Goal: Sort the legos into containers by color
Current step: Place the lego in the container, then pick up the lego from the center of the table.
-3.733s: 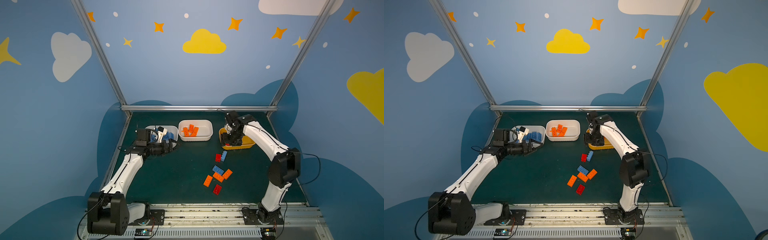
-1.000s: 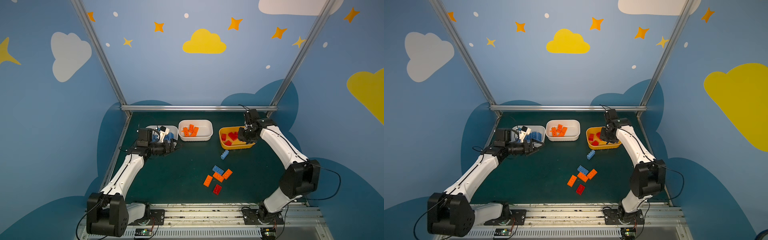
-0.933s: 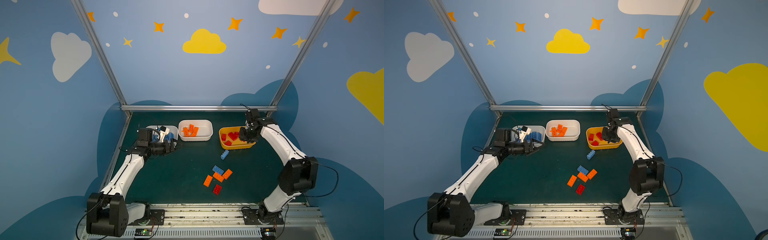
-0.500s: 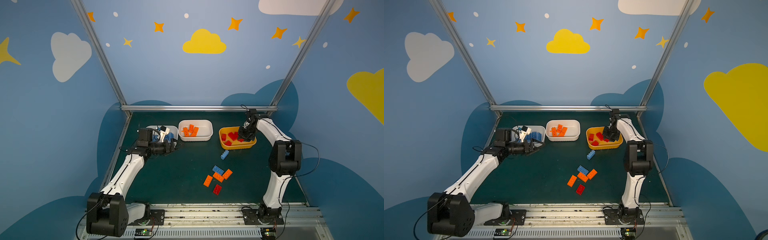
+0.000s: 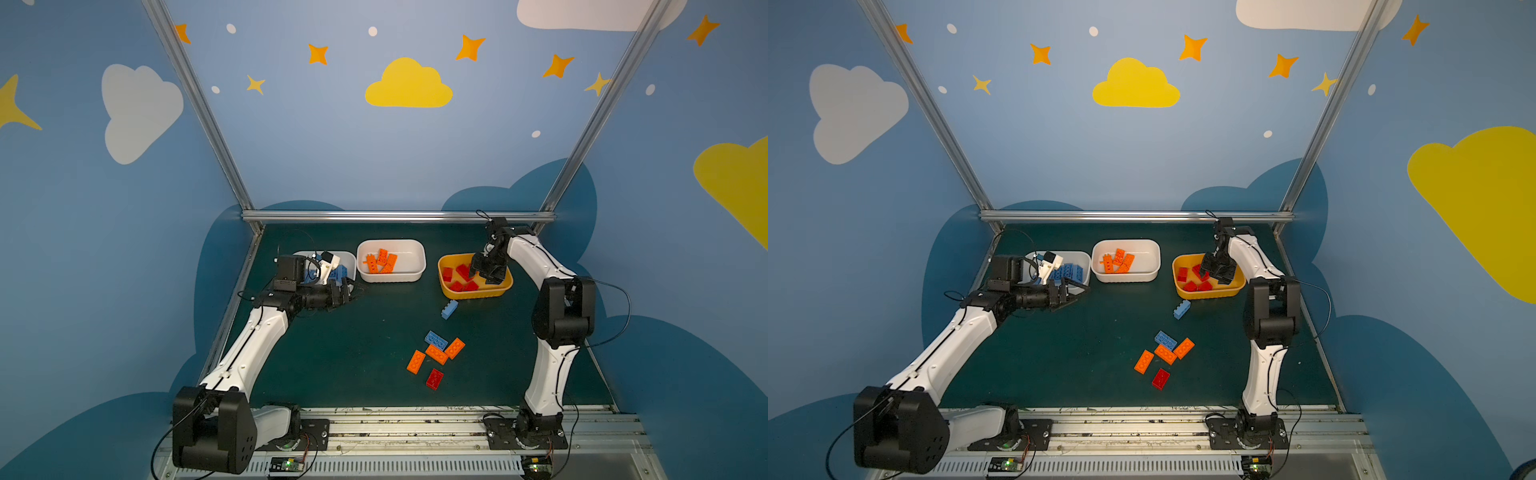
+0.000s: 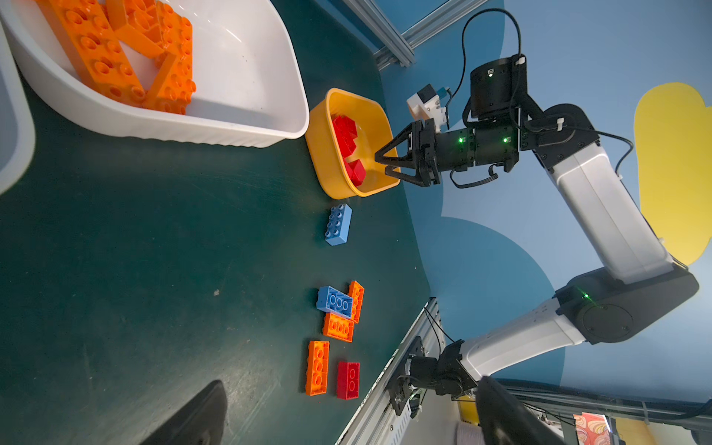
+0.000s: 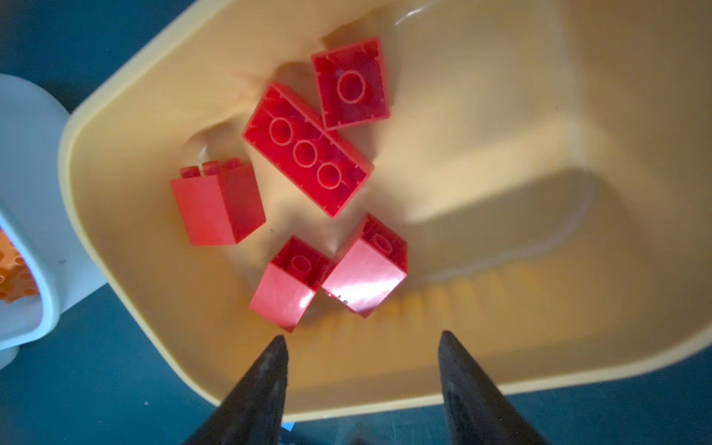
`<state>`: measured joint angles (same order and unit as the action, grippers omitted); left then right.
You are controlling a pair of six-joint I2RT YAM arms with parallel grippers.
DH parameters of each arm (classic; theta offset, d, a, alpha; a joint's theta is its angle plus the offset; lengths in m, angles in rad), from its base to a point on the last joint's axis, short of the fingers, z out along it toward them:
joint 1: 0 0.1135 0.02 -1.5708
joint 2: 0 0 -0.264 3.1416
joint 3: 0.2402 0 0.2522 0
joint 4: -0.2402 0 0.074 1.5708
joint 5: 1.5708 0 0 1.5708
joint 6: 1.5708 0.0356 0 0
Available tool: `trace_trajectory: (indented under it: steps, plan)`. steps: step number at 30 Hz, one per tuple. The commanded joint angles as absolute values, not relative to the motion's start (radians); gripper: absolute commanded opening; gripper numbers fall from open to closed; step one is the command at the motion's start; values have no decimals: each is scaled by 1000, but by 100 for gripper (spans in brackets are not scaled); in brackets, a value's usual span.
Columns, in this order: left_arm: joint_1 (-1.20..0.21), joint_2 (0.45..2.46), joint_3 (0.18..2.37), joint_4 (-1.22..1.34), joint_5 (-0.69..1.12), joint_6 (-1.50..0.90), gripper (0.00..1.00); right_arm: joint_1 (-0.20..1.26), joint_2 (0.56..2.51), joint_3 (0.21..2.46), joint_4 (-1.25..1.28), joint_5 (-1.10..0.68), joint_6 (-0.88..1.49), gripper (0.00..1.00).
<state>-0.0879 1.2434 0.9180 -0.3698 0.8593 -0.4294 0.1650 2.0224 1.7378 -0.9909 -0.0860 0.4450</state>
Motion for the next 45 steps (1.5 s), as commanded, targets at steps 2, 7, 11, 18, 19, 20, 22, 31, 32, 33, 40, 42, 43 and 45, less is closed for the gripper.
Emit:
trace_trajectory:
  steps: [2,7,11,18,19,20,22,31,32,33,40,42,43,45]
  plan:
    - [-89,1238,935,-380,866,-410,99,236,1866,1669,-1049,-58,533,67]
    - [-90,1240,929,-371,870,-413,100,358,1739,1512,-1034,-23,749,70]
    - [-89,1242,926,-373,876,-407,99,440,1696,1414,-1018,-1,903,71]
    - [-89,1228,903,-360,875,-412,99,506,1771,1373,-956,23,991,67]
    - [-88,1223,901,-361,876,-411,99,508,1779,1371,-942,30,998,66]
    - [-88,1219,897,-363,875,-411,100,508,1790,1371,-926,33,999,65]
    - [-87,1211,893,-365,872,-409,99,506,1815,1380,-905,43,999,63]
    - [-82,1210,885,-364,871,-407,100,503,1939,1456,-922,106,1034,58]
    - [-81,1212,885,-364,871,-408,99,503,1948,1460,-924,111,1036,57]
    - [-82,1211,884,-362,871,-409,100,502,1957,1464,-923,113,1036,56]
    - [-81,1217,877,-354,873,-410,100,503,2000,1480,-904,116,1028,45]
    - [-81,1215,873,-353,872,-410,99,500,2009,1482,-905,115,1025,43]
    - [-81,1215,873,-351,870,-410,99,500,2012,1481,-904,116,1024,41]
    - [-80,1217,873,-353,870,-409,100,500,2018,1479,-904,117,1022,40]
